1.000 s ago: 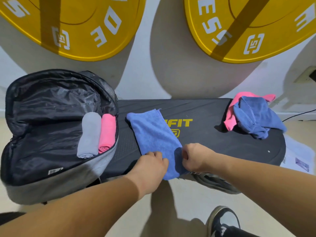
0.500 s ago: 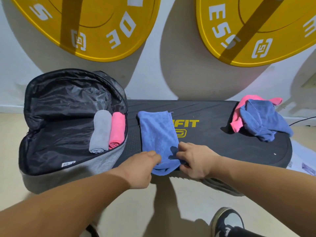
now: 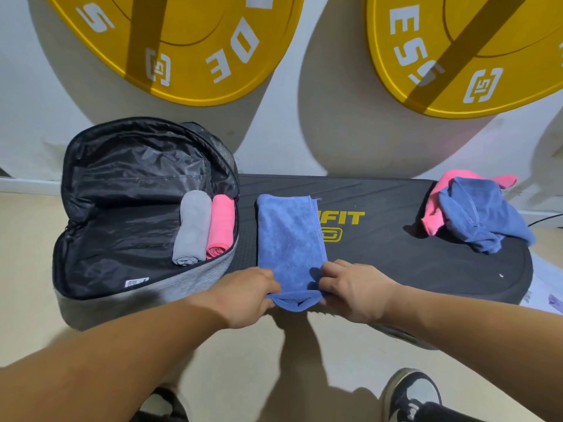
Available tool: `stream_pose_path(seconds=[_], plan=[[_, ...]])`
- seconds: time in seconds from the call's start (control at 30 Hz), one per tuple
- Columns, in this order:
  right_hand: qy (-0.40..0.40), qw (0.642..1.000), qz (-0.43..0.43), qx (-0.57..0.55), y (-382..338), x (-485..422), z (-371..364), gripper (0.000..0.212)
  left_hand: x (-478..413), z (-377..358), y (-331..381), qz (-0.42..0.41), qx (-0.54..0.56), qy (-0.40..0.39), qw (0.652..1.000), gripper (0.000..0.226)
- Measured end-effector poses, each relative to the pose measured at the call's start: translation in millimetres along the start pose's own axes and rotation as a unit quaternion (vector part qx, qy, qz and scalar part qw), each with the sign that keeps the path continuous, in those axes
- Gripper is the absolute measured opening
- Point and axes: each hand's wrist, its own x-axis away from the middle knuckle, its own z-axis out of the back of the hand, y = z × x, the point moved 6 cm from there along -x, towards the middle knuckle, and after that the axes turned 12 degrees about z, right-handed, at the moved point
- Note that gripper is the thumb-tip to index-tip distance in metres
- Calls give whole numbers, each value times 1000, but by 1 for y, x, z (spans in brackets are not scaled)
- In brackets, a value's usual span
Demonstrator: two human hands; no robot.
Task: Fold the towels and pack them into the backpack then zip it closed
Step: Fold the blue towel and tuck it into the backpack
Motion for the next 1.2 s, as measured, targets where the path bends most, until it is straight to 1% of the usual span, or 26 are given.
stream_pose_path(seconds=[0.07,0.1,0.13,0.17,0.23,0.27,0.3,0.33,0.37,0.43,0.47,0.53,0.57,0.6,0.63,0.7,0.77,0.8,0.87,0.9,0.93,1.0,1.03,1.1,1.2], plan=[[-21,994,-69,-78,2,-4,4,25,-3,4,-1,25,48,13,998,10],[-16,985,-108,-133,4,-8,8,22,-6,10,-3,43,91,24,995,12],[11,967,-151,-206,8,-13,14,22,-9,18,-5,66,133,40,988,15],[48,930,-204,-302,14,-17,21,22,-13,30,-8,89,171,61,979,16],[123,816,-288,-486,24,-27,36,17,-21,57,-15,135,242,96,956,18],[164,775,-305,-528,32,-34,47,12,-27,71,-18,157,292,106,937,16],[209,752,-308,-544,40,-42,61,13,-31,87,-18,172,353,120,912,13],[260,741,-300,-542,50,-50,77,14,-36,104,-19,180,405,147,884,13],[308,745,-289,-517,59,-58,94,15,-41,124,-18,176,437,185,863,12],[382,769,-259,-443,68,-69,130,16,-46,163,-14,151,441,260,845,12],[411,782,-244,-400,69,-72,145,15,-47,178,-11,132,439,291,840,17],[451,818,-203,-293,64,-71,169,10,-44,200,-8,79,440,346,825,21],[445,847,-178,-232,59,-68,175,12,-39,205,-6,58,438,365,820,19],[427,875,-147,-176,54,-64,175,15,-37,202,-8,50,429,366,824,16],[400,899,-120,-128,51,-59,170,15,-36,196,-10,49,413,354,838,14],[327,938,-96,-58,53,-48,144,17,-43,167,-21,66,358,288,886,14],[209,970,-114,-40,58,-35,111,27,-46,134,-27,66,255,226,938,14],[138,981,-126,-47,58,-31,93,30,-47,118,-26,63,205,199,956,13],[-2,988,-147,-50,55,-24,60,24,-50,85,-19,67,131,118,982,16],[-48,987,-149,-42,51,-23,48,19,-51,72,-14,68,96,81,990,21],[-66,986,-146,-42,46,-23,42,17,-52,61,-10,70,63,55,994,21],[-67,985,-147,-54,41,-26,35,18,-54,47,-7,70,16,27,997,11],[-66,985,-151,-60,40,-27,33,18,-54,43,-7,67,4,18,998,11],[-84,983,-152,-64,40,-27,28,16,-54,40,-9,65,7,-1,998,11],[-127,977,-147,-93,38,-26,28,7,-51,42,-7,59,47,-33,997,5]])
